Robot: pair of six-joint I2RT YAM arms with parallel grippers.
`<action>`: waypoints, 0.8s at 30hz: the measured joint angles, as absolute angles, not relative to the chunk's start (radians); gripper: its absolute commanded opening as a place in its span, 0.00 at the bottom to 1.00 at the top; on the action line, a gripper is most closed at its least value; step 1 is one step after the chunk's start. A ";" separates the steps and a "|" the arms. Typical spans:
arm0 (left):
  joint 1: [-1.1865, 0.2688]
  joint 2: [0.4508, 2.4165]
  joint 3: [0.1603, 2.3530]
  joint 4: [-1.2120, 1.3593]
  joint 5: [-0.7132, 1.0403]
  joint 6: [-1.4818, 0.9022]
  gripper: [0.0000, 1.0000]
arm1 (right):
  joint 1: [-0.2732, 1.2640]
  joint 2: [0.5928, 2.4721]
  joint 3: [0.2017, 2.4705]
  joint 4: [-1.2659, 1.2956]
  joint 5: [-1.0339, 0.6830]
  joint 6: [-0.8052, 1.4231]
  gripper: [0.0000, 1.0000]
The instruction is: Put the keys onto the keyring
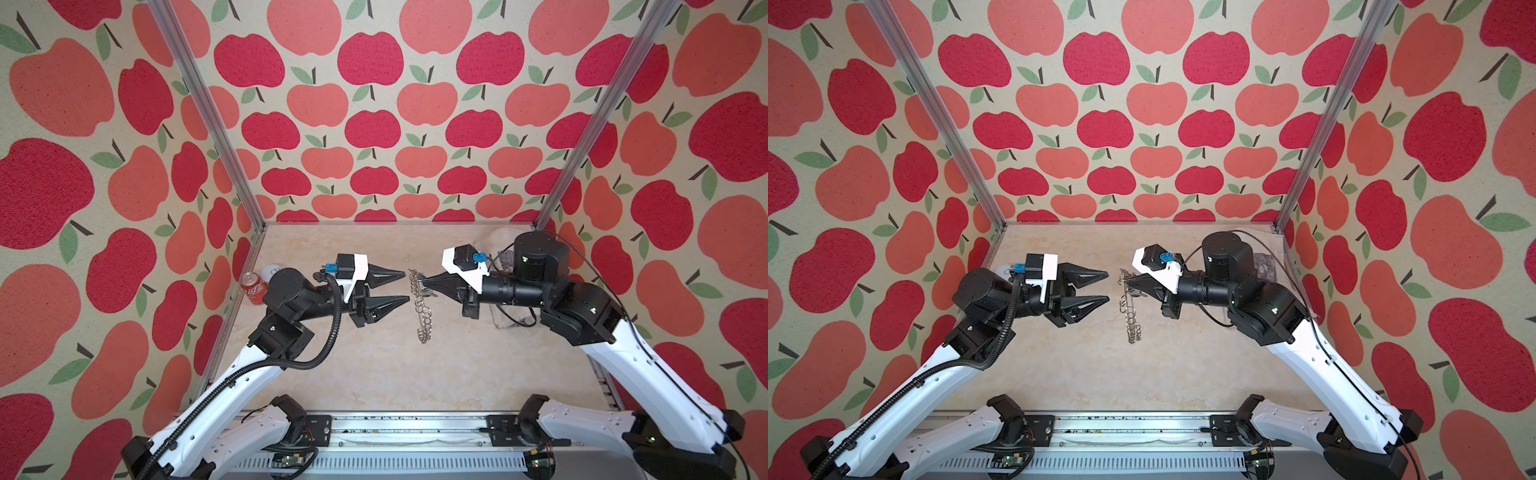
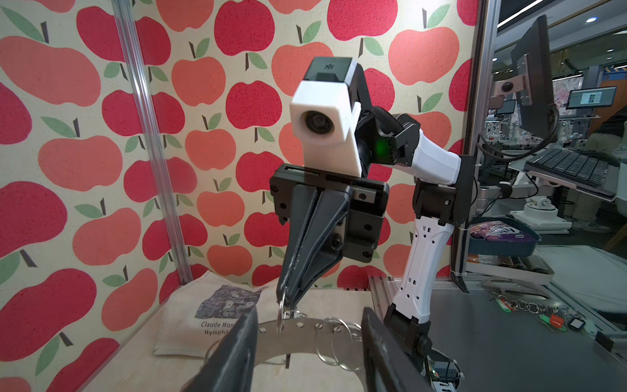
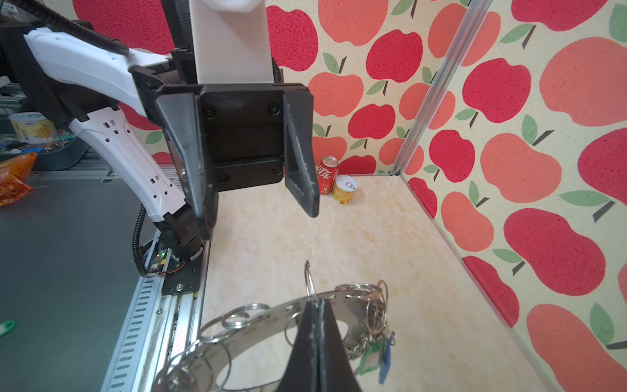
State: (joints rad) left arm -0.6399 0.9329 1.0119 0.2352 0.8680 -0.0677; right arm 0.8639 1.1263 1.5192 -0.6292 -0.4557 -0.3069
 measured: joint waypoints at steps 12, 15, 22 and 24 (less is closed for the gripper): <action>-0.640 1.048 1.144 -0.114 0.862 0.063 0.51 | 0.865 1.174 1.573 -0.791 -0.465 -0.352 0.00; -0.643 1.061 1.165 -0.134 0.865 0.075 0.45 | 0.873 1.184 1.576 -0.804 -0.453 -0.361 0.00; -0.659 1.062 1.172 -0.148 0.875 0.081 0.32 | 0.884 1.195 1.577 -0.810 -0.419 -0.370 0.00; -0.664 1.062 1.172 -0.152 0.879 0.082 0.29 | 0.884 1.196 1.579 -0.810 -0.409 -0.370 0.00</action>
State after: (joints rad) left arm -0.6636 1.0622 1.1721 -0.1524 0.8791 0.0818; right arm 0.8837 1.1957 1.5791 -0.8104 -0.4091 -0.3702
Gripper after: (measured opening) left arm 0.317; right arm 0.039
